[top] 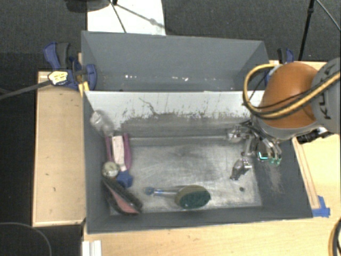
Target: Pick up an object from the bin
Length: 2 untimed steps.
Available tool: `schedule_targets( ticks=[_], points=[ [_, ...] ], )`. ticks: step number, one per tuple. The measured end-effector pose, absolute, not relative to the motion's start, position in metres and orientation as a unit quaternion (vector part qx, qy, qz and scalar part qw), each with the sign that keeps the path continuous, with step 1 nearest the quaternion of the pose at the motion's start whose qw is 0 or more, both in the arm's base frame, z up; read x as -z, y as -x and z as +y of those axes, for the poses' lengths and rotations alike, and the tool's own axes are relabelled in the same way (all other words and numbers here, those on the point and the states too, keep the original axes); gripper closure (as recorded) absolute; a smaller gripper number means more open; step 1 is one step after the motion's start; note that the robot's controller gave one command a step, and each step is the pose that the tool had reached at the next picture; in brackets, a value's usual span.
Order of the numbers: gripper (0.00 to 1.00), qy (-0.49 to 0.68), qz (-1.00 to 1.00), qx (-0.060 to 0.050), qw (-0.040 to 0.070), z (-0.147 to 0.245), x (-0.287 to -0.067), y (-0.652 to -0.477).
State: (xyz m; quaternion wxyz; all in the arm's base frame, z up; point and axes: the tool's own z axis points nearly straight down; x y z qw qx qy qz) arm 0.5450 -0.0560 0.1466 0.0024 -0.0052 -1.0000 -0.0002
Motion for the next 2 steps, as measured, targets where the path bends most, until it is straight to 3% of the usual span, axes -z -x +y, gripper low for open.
schedule_targets(
  ticks=[1, 2],
  points=[
    [0.00, -0.033, -0.999, 0.001, 0.002, -0.020, -0.147, -0.480],
    [0.00, -0.081, -0.997, 0.000, -0.008, 0.042, -0.073, -0.484]
  ],
)
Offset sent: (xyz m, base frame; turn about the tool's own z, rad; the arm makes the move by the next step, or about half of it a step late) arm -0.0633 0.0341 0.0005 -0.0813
